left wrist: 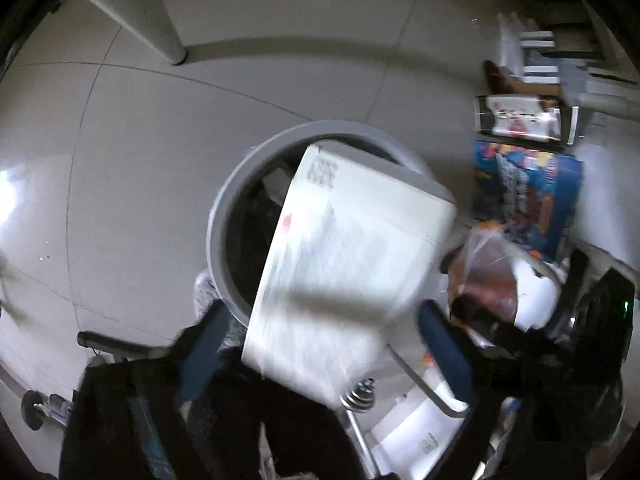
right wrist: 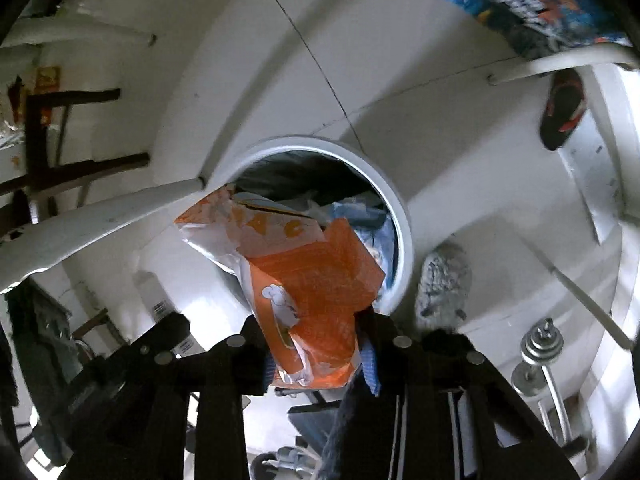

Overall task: Collect trash
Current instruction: 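Carry both items down to the white bin and open both tools over it, then move both tools back up over the table toward the striped box and blue bag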

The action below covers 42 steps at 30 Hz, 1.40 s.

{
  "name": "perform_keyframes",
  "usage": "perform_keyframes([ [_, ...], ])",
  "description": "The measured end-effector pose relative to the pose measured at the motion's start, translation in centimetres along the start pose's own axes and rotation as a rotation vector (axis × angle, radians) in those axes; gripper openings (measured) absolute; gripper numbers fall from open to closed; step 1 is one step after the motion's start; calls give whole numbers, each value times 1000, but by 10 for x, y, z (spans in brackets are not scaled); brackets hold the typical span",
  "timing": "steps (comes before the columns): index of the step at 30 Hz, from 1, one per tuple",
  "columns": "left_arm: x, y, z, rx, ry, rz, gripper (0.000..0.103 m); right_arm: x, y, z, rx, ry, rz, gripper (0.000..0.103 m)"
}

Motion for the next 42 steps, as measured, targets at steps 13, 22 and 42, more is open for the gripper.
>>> perform_keyframes([
  [13, 47, 49, -39, -273, -168, 311, 100, 0, -19, -11, -54, 181, -179, 100],
  [22, 32, 94, -71, -304, -229, 323, 100, 10, 43, -50, -134, 302, -349, 100],
  [42, -18, 241, -158, -361, -309, 295, 100, 71, 219, -128, -169, 343, -318, 100],
])
Point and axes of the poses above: each gripper's, at about its wrist camera, not at the fingertips, and y roughly against the way its jaws point, x to its left, z to its top, the point moved 7 cm from there along -y, roughly the way its jaws point, and after that the axes turned 9 degrees about y, right-handed, at the moved point
